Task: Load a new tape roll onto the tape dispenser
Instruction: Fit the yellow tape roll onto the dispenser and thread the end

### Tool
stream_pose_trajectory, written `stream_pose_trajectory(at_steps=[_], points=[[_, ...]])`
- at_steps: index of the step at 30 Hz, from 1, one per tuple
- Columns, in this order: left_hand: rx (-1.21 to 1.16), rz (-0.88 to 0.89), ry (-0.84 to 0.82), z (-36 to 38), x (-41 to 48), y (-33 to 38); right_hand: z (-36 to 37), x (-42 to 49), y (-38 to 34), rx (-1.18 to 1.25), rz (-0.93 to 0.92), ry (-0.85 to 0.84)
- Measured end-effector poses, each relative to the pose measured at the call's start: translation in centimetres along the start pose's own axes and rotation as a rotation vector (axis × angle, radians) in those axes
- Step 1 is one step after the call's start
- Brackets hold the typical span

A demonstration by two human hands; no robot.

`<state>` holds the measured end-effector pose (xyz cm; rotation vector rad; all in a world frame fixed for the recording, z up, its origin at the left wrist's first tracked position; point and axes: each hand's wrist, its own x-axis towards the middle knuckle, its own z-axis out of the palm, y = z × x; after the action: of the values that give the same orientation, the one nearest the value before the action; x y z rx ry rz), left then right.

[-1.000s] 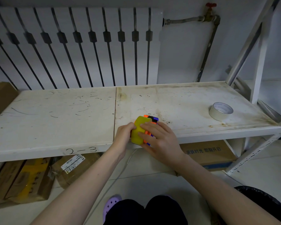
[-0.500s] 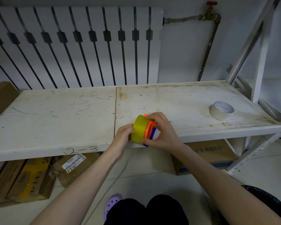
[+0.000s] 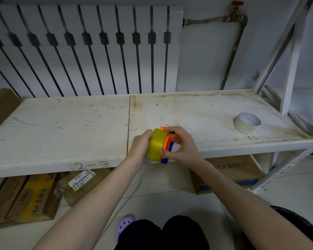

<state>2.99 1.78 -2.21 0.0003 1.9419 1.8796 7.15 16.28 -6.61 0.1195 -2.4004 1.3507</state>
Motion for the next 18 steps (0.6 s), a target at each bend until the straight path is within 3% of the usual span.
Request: stream_pose_trajectory(at_steps=[14,18], points=[[-0.017,0.094,-0.071,-0.8,-0.7,-1.7,0.0,0.6,-0.6,0.382,0.303,0.045],[0.001,0.13,-0.072,-0.8,-0.7,-2.2,-0.3,1.1,-1.2,0.498,0.502,0.032]])
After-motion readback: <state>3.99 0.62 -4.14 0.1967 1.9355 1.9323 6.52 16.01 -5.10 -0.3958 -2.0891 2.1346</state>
